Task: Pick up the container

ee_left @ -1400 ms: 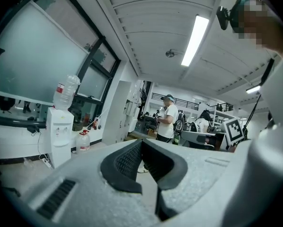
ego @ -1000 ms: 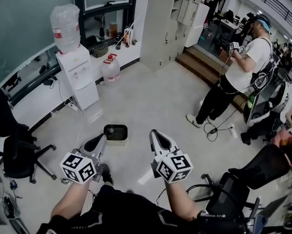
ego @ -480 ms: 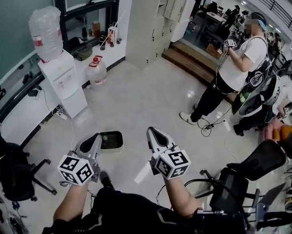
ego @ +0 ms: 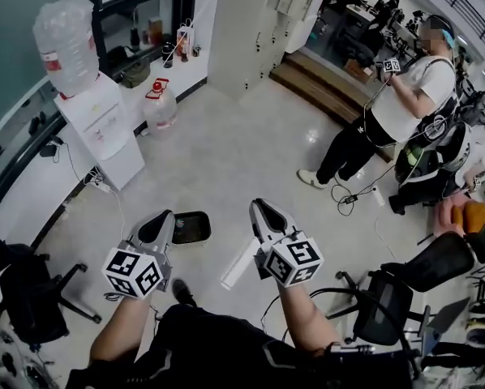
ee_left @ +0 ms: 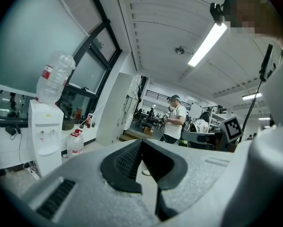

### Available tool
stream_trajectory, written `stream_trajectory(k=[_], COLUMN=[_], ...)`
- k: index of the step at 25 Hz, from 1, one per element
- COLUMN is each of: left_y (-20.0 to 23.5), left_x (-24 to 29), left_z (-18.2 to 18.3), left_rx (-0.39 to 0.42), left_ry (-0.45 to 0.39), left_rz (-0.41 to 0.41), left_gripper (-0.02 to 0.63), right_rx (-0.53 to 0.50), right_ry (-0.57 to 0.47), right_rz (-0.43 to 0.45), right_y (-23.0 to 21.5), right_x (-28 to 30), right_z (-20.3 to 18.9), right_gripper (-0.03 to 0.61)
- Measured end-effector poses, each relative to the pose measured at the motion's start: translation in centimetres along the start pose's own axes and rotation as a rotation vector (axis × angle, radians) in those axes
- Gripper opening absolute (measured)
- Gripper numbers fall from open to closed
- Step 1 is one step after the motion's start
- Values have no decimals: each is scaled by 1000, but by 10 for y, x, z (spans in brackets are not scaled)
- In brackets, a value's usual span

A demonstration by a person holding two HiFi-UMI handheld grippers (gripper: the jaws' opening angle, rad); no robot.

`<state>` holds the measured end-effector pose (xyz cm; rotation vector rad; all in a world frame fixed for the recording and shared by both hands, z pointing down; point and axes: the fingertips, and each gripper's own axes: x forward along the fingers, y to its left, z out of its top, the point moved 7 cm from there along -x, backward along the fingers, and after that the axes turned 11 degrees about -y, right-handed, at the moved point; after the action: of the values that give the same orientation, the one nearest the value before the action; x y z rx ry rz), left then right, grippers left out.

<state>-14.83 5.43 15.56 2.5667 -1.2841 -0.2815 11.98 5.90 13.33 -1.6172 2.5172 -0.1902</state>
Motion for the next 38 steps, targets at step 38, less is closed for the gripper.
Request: stream_trajectory(k=[38], left_y=[146], left_x=[123], left_z=[-312], left_rx=[-127], left_ry=[375], left_rz=[193], left_gripper=[9], right_rx=[219], right_ry=[436], right_rz=[11], right_y=[-180], right_x=[127], right_z=[-371], right_gripper=[11])
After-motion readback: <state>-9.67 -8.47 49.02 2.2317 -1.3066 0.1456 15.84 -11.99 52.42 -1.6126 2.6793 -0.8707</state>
